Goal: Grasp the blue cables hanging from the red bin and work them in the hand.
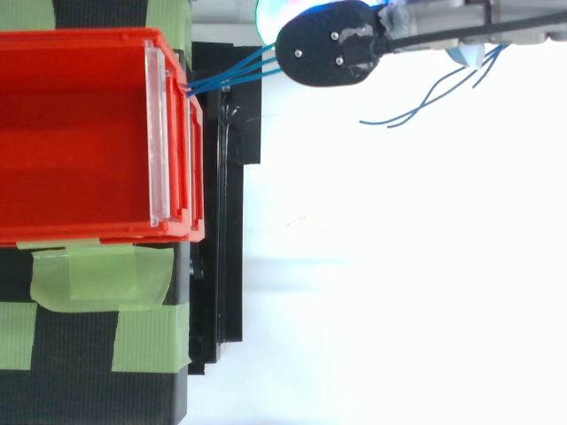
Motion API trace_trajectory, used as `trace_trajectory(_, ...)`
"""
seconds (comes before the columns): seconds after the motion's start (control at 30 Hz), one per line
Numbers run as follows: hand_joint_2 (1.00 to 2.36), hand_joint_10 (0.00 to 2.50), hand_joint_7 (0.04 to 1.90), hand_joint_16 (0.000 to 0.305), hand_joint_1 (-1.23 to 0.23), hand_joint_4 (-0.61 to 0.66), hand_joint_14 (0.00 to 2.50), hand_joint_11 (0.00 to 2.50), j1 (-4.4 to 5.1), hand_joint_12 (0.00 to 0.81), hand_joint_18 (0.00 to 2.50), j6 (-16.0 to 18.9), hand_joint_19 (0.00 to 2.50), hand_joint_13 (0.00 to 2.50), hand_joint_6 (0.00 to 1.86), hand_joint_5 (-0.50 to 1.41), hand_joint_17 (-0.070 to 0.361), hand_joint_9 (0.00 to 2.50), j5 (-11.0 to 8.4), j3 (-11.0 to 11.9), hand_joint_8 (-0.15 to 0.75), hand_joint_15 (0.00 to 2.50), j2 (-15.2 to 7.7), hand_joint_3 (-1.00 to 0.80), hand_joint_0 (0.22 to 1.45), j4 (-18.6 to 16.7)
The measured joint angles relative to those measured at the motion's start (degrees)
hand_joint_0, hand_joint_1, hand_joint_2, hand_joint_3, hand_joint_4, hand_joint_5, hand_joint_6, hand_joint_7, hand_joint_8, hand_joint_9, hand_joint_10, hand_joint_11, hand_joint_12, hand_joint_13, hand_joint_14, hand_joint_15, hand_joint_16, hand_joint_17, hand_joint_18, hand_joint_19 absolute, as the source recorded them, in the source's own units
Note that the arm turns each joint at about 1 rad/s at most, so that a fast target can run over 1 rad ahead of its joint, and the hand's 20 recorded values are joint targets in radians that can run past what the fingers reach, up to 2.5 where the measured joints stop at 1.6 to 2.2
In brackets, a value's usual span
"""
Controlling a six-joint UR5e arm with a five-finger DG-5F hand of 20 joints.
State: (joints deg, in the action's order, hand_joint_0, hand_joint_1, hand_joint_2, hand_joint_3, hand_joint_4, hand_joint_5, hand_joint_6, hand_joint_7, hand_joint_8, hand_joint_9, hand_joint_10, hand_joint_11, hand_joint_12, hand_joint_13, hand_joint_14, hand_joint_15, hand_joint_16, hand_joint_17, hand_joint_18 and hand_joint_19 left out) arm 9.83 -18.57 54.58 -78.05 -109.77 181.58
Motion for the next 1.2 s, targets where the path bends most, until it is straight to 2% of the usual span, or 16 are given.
trace_trajectory(0.1,1.02,2.5,1.27,0.06,-0.57,0.26,2.5,2.5,0.0,0.522,1.2,0.3,1.37,0.83,0.0,0.3,0.134,0.78,0.0,0.0,0.511,1.89,0.0,-0.54,0.93,0.0)
trace_trajectory(0.23,1.02,2.5,1.28,0.06,-0.57,0.26,2.5,2.5,0.01,0.522,1.2,0.78,1.37,0.83,0.0,0.3,0.134,0.78,0.27,0.0,0.511,1.89,0.0,-0.56,0.93,0.0)
trace_trajectory(0.33,1.02,2.5,1.29,0.06,-0.57,0.27,2.5,2.5,0.07,0.522,1.2,1.0,1.37,0.83,0.0,0.31,0.134,0.78,1.84,0.0,0.511,1.89,0.01,-0.56,0.93,0.25)
trace_trajectory(0.47,1.02,2.5,1.3,0.06,-0.58,0.27,2.5,2.5,0.16,0.522,1.2,1.0,1.37,0.83,0.0,0.32,0.134,0.78,5.12,0.0,0.511,1.89,0.01,-0.58,0.93,1.52)
trace_trajectory(0.57,1.02,2.5,1.31,0.06,-0.58,0.26,2.5,2.5,0.17,0.522,1.2,1.09,1.37,0.83,0.02,0.32,0.134,0.78,6.27,0.0,0.511,1.89,0.03,-0.59,0.93,2.15)
trace_trajectory(0.87,1.02,2.5,1.27,0.06,-0.59,0.26,2.5,2.5,0.21,0.522,1.2,1.16,1.37,0.83,0.18,0.3,0.134,0.78,6.77,0.0,0.511,1.89,0.05,-0.6,0.92,2.4)
trace_trajectory(1.2,1.01,2.5,1.25,0.06,-0.59,0.27,2.5,2.5,0.23,0.522,1.2,1.01,1.37,0.83,0.26,0.29,0.134,0.78,6.82,0.01,0.511,1.89,0.04,-0.74,0.87,1.94)
